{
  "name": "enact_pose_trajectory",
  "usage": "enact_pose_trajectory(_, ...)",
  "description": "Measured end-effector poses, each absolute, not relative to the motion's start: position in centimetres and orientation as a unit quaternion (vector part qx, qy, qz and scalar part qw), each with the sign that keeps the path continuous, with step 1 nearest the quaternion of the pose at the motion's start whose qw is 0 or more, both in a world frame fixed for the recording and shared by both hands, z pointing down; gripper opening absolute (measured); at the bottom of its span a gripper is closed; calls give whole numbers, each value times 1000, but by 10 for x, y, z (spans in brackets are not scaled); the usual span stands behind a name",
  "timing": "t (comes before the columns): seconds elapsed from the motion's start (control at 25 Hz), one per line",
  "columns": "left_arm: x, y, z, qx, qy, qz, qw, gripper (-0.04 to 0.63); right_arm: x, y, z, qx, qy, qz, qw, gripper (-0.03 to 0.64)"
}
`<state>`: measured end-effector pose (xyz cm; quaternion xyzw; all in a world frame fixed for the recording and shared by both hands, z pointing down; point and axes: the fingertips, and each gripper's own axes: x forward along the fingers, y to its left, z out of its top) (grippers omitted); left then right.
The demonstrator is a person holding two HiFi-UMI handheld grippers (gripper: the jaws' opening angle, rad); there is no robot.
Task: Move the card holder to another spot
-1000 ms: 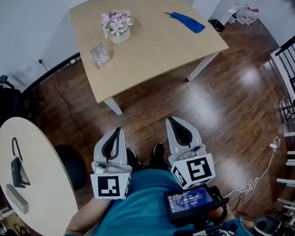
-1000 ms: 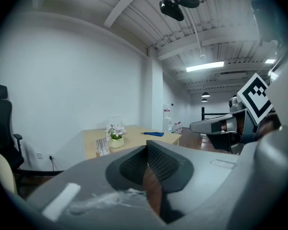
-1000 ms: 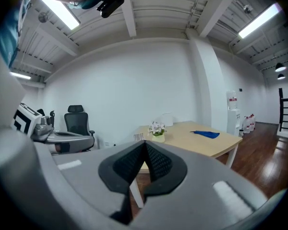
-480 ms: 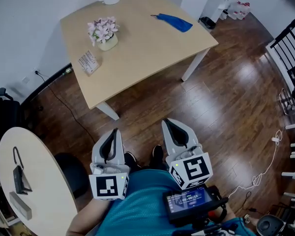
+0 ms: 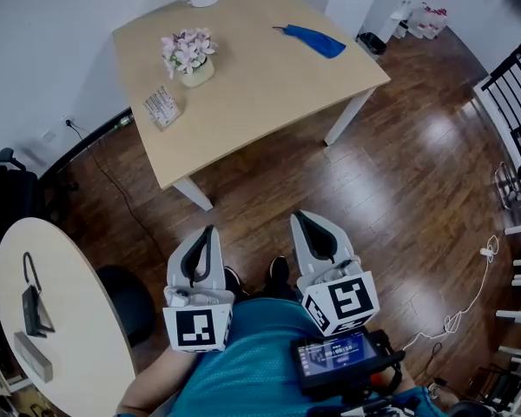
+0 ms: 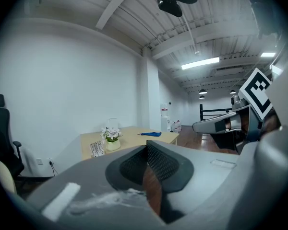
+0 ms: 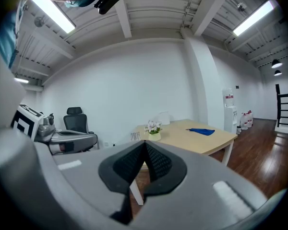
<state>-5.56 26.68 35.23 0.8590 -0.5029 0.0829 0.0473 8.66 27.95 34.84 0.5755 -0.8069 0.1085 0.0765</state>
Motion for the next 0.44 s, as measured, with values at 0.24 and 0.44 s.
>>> enact_pose_trajectory(0.24, -55, 268, 354, 863, -496, 78, 48, 17, 82, 279, 351, 574, -808, 111, 76, -11)
enact_pose_trajectory(0.44, -45, 270, 350, 877, -473, 70, 43, 21, 83, 279, 348, 575, -807, 111, 75, -9)
